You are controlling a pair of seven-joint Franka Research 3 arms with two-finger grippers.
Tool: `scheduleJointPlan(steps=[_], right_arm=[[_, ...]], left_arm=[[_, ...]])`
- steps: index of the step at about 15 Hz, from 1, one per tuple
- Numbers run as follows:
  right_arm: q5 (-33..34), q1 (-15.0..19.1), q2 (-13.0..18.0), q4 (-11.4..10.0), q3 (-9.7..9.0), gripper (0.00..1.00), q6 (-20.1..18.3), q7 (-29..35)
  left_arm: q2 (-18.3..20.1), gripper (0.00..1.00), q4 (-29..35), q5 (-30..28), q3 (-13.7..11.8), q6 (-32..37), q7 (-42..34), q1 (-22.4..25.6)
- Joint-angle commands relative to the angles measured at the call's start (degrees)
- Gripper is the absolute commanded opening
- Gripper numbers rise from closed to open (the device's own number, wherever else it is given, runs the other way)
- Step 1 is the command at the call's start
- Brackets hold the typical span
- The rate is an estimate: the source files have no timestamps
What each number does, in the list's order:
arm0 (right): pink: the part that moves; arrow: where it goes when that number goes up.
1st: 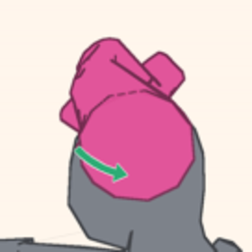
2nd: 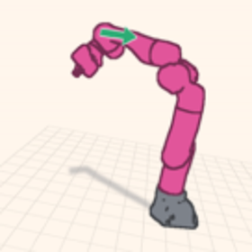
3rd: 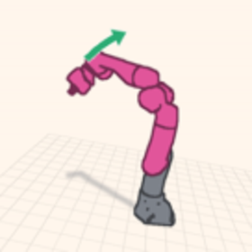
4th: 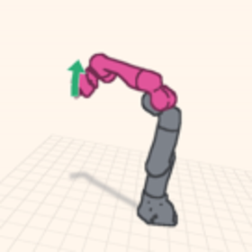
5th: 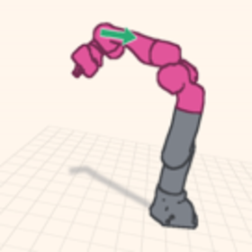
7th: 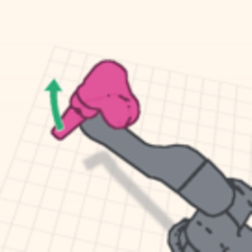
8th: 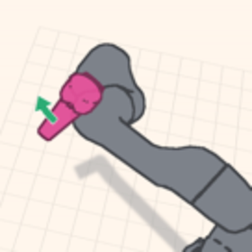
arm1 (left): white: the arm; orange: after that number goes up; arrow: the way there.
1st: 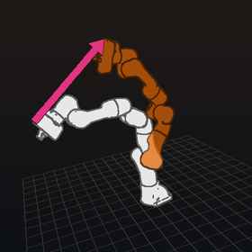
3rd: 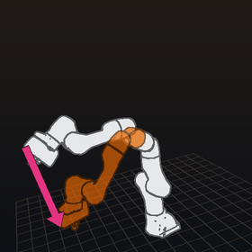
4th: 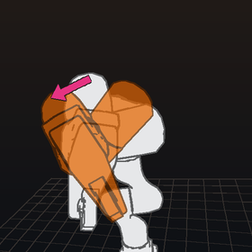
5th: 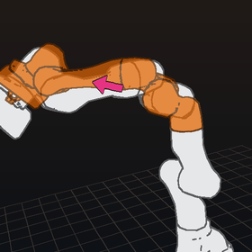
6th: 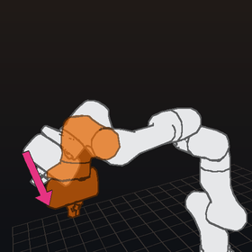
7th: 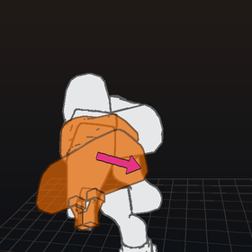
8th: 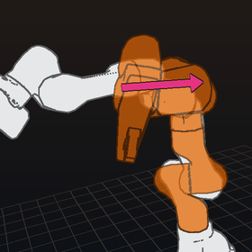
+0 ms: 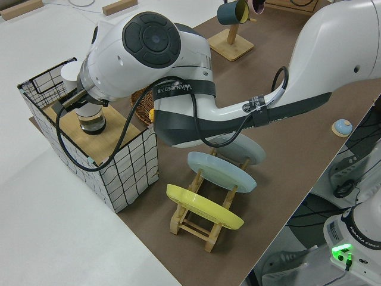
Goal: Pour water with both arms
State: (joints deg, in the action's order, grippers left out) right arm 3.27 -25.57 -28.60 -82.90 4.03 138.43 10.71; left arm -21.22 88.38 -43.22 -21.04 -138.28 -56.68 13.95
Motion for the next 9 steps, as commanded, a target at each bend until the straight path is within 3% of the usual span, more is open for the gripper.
scheduleJointPlan(steps=[1,7,8,9], right_arm=[[0.86,0.69,-1.54,1.61,-0.52,0.545,1.93,-1.13],[0.86,-0.01,-1.54,1.61,-0.60,0.124,1.93,-2.01],[0.86,-0.10,-1.54,1.61,-0.60,0.117,1.93,-1.84],[0.77,-0.10,-1.54,1.95,-0.60,0.084,1.85,-1.75]], left_arm=[[-0.49,1.00,0.13,-3.01,1.35,-1.73,-2.38,0.37],[-1.99,0.97,0.04,-4.85,1.52,-2.26,-4.04,0.55],[-1.99,0.89,0.04,-5.64,1.52,-2.17,-4.14,0.72],[-1.99,0.72,0.04,-6.17,1.44,-2.17,-4.05,0.73]])
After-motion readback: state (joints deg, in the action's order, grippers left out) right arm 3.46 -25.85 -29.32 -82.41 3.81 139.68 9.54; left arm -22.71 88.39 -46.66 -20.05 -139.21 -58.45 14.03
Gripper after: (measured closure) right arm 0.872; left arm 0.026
